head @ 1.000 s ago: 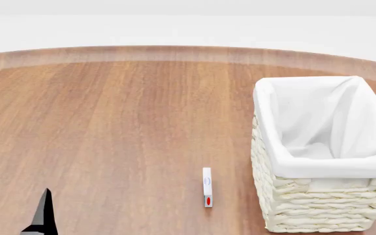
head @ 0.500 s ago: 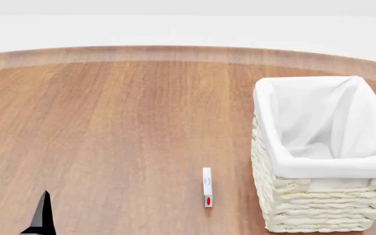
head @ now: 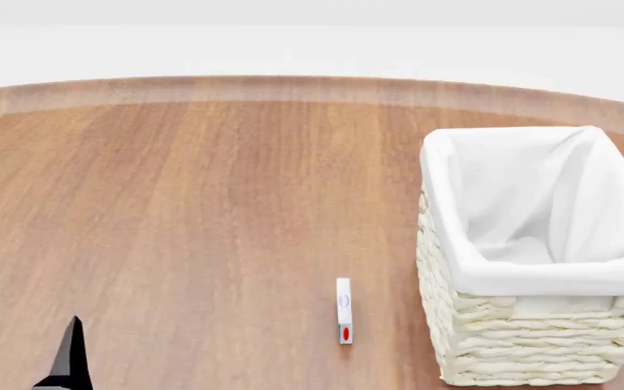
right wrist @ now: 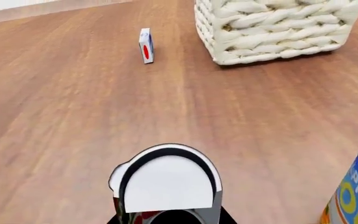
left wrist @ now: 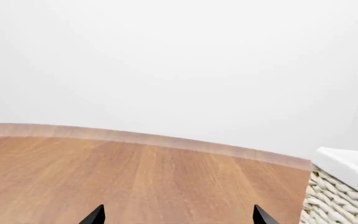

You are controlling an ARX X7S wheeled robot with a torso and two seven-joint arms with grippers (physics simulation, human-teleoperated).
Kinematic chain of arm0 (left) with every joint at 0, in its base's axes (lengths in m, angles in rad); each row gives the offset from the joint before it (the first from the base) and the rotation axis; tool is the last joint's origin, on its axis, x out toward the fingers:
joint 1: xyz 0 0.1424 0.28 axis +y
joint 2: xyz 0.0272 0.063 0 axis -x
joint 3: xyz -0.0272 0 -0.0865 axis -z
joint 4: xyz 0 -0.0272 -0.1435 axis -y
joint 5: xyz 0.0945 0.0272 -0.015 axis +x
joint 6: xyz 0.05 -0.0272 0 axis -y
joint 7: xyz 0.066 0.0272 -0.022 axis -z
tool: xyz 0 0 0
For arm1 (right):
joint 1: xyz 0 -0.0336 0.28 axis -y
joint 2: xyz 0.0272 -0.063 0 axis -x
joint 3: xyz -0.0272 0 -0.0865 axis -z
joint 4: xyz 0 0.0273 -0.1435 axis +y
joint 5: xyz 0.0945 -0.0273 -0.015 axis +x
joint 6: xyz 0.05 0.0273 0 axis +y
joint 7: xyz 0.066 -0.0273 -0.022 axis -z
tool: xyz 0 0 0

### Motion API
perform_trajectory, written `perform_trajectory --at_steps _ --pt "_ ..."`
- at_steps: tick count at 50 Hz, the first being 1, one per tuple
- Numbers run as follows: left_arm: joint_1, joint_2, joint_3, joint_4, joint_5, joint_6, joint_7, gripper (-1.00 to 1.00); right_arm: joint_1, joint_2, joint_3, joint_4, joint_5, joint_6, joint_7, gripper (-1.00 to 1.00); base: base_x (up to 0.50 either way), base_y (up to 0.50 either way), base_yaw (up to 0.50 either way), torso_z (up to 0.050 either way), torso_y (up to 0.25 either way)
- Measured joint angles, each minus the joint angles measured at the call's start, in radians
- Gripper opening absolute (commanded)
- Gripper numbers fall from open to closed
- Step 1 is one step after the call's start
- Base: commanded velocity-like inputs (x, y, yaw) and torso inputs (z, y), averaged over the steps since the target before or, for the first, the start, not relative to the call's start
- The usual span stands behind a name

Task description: Pick up the tomato sauce, and put it in the basket.

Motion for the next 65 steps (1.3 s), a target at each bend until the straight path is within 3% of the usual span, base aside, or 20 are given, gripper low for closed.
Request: perform_trajectory --at_steps 32,65 --pt "0.018 -0.010 -0.004 -0.008 -0.015 0.020 -0.008 1.00 0.247 -0.031 -0.123 -0.185 -0.012 0.310 -0.023 -1.00 0.00 0.00 0.00 0.000 0.000" --pt "0.027 -0.014 0.009 -0.013 -0.036 0.033 -0.007 1.00 0.709 0.016 -0.102 -0.183 0.028 0.772 -0.035 -1.00 0.00 0.00 0.00 0.000 0.000"
